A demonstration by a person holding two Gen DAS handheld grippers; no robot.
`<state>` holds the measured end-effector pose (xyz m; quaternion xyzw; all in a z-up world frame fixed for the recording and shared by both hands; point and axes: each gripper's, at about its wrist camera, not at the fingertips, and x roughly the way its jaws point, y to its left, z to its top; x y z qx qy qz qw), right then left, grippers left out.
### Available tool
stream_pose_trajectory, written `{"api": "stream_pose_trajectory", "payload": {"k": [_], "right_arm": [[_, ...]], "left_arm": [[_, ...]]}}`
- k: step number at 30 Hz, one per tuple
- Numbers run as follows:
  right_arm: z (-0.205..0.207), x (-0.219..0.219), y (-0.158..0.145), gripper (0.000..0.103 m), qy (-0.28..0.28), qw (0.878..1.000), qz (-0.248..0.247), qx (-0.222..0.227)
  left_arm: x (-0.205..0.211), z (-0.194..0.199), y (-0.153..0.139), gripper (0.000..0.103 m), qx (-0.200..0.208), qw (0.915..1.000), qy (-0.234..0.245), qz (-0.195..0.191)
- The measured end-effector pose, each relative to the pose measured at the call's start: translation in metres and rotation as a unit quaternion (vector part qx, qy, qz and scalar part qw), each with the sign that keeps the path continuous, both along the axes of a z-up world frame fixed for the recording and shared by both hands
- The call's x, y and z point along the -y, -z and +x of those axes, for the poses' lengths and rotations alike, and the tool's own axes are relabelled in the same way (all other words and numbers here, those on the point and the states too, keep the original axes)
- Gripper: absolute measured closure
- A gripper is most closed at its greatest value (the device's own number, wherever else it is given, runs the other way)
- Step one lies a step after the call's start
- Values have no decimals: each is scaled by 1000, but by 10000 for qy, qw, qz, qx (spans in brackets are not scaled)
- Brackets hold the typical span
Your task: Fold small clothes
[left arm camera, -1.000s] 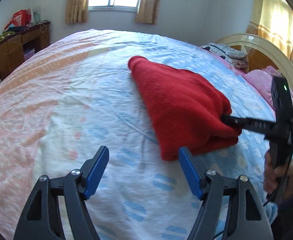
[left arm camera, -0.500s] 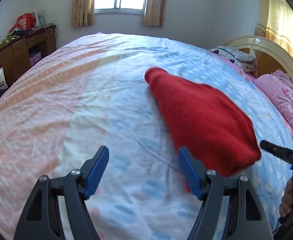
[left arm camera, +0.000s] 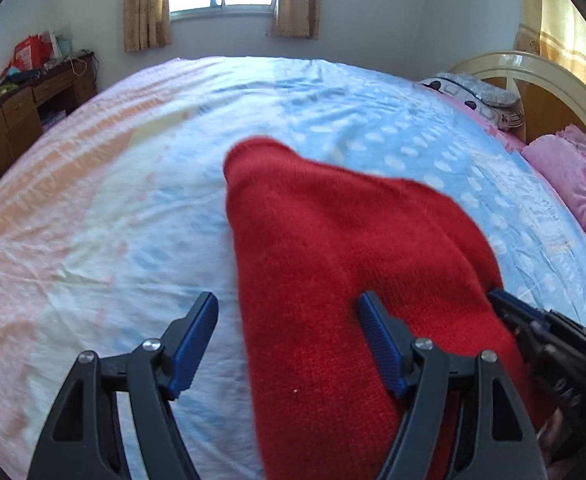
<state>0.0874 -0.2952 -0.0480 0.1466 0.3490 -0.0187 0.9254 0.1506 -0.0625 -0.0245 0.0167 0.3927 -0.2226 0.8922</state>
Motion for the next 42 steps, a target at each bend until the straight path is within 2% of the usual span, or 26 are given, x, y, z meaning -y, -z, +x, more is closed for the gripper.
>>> {"api": "stream_pose_trajectory", "payload": {"k": [2, 6, 9, 10, 11, 12, 13, 15, 17, 19, 20, 22, 24, 26, 27, 32, 36, 42], "right_arm": [[1, 5, 2, 90, 36, 9999, 128, 19], [-1, -1, -1, 90, -5, 10000, -47, 49], [-14, 7, -13, 86, -98, 9991, 331, 230], [-21, 16, -18, 70, -9, 9975, 579, 411], [-26, 26, -21, 35, 198, 9951, 792, 560], [-31, 40, -21, 18, 506, 9908, 1043, 704], [-31, 48, -21, 7, 608, 9882, 1196, 739], [-18, 61, -14, 7, 637, 9858, 1480, 473], [1, 66, -4, 7, 600, 9859, 1551, 177], [17, 65, 10, 7, 488, 9843, 1695, -24], [24, 62, 15, 7, 396, 9841, 1726, -99], [31, 44, 15, 9, 225, 9933, 1132, -114], [35, 28, 13, 32, -80, 9958, 899, -118], [32, 25, 13, 52, -39, 9969, 776, -92], [31, 26, 13, 54, -32, 9969, 785, -92], [31, 25, 13, 56, 2, 9975, 709, -71], [32, 28, 16, 56, 9, 9966, 816, -69], [30, 23, 14, 60, 40, 9982, 587, -74]], "left_arm": [[-6, 1, 2, 21, -41, 9998, -88, -175], [-17, 10, 3, 17, -404, 9982, 14, -436], [-31, 15, -2, 15, -685, 9954, 87, -667], [-37, 16, -4, 15, -759, 9938, 87, -803], [-42, 18, -7, 15, -806, 9921, 73, -956], [-47, 21, -10, 15, -844, 9901, 21, -1123], [-50, 24, -10, 15, -892, 9883, -30, -1238], [-49, 33, -6, 15, -1106, 9836, -86, -1423], [-39, 40, 5, 15, -1372, 9781, -22, -1568], [-28, 41, 19, 14, -1514, 9755, 53, -1594], [-26, 38, 18, 14, -1355, 9785, 56, -1555], [-15, 29, 16, 13, -1011, 9865, 179, -1279], [-12, 27, 16, 13, -922, 9883, 236, -1191], [-14, 30, 16, 13, -972, 9870, 243, -1259], [-14, 30, 17, 13, -956, 9871, 239, -1263], [-12, 26, 15, 18, -781, 9900, 235, -1155], [-12, 29, 17, 21, -797, 9892, 268, -1199], [-9, 28, 16, 36, -735, 9895, 364, -1192]]}}
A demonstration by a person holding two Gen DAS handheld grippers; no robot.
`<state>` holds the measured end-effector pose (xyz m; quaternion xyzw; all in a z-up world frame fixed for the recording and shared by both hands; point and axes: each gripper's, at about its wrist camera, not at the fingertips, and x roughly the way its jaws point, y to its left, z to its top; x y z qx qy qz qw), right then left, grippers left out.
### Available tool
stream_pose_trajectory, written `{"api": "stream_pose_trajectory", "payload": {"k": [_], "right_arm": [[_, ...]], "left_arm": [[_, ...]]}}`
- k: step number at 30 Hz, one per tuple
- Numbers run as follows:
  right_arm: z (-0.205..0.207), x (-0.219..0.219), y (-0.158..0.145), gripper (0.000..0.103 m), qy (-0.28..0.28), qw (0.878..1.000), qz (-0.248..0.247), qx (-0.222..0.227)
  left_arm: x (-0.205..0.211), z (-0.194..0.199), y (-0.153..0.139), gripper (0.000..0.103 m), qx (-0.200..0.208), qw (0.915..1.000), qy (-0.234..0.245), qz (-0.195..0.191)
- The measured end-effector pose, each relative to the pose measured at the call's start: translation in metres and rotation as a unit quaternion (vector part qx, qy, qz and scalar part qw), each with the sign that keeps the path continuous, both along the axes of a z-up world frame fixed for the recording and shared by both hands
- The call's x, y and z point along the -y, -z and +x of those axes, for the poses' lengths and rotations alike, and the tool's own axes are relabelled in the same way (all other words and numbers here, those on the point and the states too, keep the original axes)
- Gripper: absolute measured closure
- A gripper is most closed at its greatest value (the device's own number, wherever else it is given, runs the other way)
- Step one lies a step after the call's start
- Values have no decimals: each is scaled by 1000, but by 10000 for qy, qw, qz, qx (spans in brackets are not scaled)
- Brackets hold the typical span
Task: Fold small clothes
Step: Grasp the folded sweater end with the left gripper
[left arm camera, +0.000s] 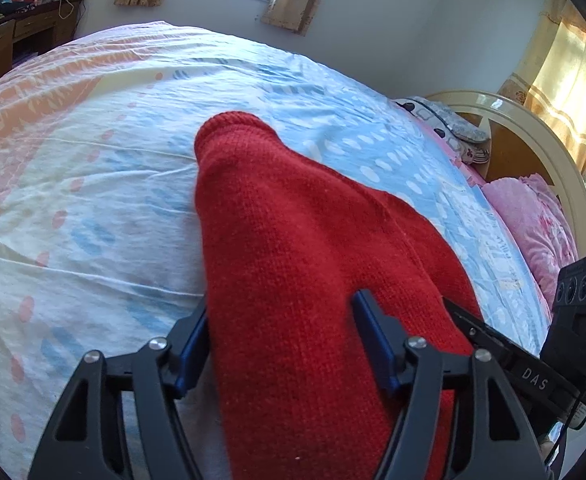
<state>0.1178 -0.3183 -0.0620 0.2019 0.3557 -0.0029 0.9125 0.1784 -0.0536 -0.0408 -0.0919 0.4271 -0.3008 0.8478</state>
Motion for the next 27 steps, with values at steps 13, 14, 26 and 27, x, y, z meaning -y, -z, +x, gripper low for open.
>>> {"api": "stream_pose_trajectory", "payload": {"k": [13, 14, 26, 27], "right_arm": [[-67, -57, -46, 75, 110, 9997, -28, 203], [-75, -63, -50, 75, 56, 9997, 42, 246], [-136, -161, -58, 76, -490, 9972, 392, 398], [-138, -166, -55, 76, -506, 9971, 438, 367]], "left_arm": [[-28, -65, -32, 62, 275, 9979, -24, 579], [-37, -78, -36, 62, 307, 9975, -38, 639], [-116, -148, -50, 63, 440, 9895, -725, 1168], [-121, -151, -49, 64, 430, 9890, -770, 1191]]}}
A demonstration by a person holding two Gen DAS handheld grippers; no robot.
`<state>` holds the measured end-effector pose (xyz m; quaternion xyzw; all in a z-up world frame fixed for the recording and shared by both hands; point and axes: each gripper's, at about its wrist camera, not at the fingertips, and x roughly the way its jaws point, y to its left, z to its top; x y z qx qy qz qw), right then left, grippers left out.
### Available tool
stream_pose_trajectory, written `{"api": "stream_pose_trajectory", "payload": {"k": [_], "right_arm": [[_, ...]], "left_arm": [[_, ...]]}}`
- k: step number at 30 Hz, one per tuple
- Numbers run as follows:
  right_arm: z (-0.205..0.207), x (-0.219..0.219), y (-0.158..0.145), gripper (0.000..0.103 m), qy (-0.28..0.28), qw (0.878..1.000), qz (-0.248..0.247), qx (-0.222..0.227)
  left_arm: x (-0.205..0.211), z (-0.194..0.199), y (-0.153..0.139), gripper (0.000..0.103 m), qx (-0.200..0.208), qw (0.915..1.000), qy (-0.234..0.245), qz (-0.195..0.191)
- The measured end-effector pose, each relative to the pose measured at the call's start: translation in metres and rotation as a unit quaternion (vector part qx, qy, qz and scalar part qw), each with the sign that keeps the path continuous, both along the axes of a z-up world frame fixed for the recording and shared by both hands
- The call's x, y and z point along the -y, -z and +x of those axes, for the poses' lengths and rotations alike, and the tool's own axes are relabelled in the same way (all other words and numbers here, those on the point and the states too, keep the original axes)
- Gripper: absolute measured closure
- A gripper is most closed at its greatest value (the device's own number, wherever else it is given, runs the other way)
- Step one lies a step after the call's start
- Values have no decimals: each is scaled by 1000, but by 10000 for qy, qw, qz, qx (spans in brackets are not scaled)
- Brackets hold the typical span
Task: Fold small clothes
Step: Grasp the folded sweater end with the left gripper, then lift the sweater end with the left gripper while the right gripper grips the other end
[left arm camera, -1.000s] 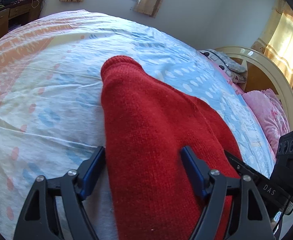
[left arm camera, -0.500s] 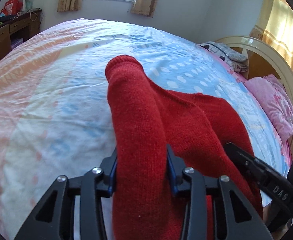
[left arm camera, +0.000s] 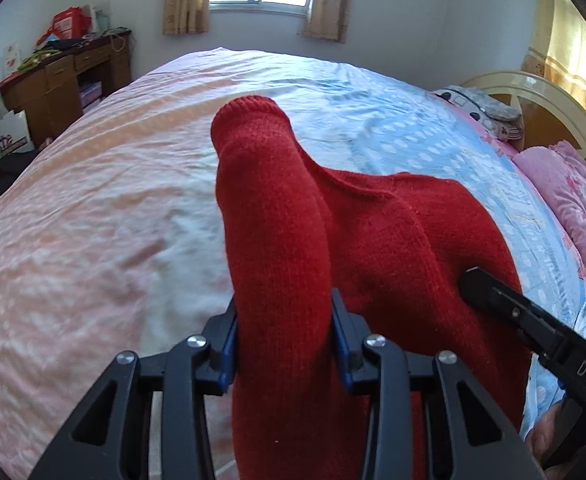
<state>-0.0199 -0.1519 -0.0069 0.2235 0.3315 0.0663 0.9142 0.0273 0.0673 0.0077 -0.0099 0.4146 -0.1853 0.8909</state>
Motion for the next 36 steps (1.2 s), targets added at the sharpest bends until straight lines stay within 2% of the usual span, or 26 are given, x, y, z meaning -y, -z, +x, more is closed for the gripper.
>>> {"api": "stream_pose_trajectory", "payload": {"k": [8, 17, 36], "right_arm": [[-4, -35, 3, 76, -192, 9997, -78, -89], [8, -83, -3, 76, -609, 9977, -280, -26], [52, -197, 1, 76, -1663, 9845, -550, 20]], "left_arm": [[-25, -16, 8, 64, -66, 9996, -270, -50], [-63, -17, 3, 64, 129, 9972, -737, 11], [-153, -4, 5, 66, 302, 9819, -1867, 130]]}}
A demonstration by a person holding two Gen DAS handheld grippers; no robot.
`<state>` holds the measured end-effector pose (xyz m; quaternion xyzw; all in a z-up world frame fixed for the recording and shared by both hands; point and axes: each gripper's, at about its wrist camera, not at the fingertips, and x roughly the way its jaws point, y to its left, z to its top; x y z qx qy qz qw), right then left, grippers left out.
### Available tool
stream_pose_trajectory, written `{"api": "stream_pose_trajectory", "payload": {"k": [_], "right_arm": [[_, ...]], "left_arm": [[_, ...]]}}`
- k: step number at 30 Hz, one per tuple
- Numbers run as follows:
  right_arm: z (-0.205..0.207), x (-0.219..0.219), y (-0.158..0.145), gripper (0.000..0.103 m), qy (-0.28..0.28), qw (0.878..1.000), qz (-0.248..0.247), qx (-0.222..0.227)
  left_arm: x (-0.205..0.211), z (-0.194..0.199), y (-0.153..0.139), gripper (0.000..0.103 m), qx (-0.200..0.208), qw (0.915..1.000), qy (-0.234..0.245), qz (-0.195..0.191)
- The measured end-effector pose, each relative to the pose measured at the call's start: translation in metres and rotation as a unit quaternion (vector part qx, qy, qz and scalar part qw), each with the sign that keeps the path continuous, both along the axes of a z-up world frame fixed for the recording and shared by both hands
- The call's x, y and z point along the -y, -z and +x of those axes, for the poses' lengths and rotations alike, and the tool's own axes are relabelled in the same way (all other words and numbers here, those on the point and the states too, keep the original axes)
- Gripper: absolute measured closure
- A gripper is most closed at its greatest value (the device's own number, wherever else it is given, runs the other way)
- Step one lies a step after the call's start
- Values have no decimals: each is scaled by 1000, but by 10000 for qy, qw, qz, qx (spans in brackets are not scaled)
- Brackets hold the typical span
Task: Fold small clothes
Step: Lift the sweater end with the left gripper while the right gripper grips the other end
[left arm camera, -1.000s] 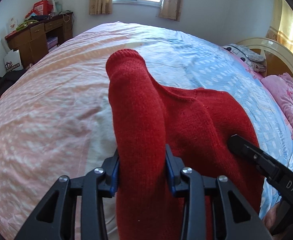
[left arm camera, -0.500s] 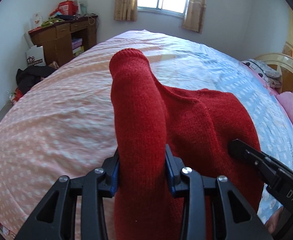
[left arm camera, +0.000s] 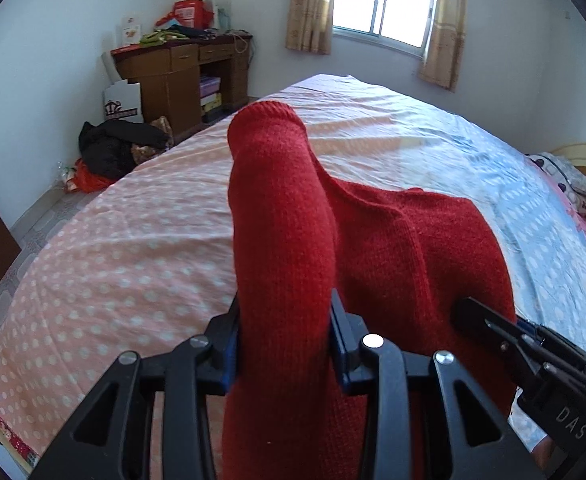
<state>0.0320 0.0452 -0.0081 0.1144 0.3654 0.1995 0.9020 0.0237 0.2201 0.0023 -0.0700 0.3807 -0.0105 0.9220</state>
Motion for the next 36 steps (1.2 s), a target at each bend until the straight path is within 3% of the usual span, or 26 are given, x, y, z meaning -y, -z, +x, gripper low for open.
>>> {"api": "stream_pose_trajectory", "payload": {"k": [11, 21, 24, 28, 30, 36], "right_arm": [[29, -46, -4, 76, -447, 9981, -291, 315], [75, -80, 9, 76, -546, 9952, -553, 588], [92, -87, 20, 76, -503, 9940, -794, 563], [116, -88, 48, 76, -375, 9920, -1179, 251], [124, -82, 64, 76, -377, 9935, -1065, 106], [130, -73, 68, 74, -423, 9959, -791, 108]], "left_arm": [[-36, 16, -1, 66, 131, 9989, -448, 51], [-52, 55, 2, 66, 353, 9949, -779, 537], [-52, 71, 11, 67, 329, 9928, -838, 788], [-56, 82, 30, 67, 101, 9916, -972, 850], [-60, 83, 40, 66, 4, 9918, -1005, 791], [-58, 81, 43, 59, 29, 9907, -1082, 820]]}}
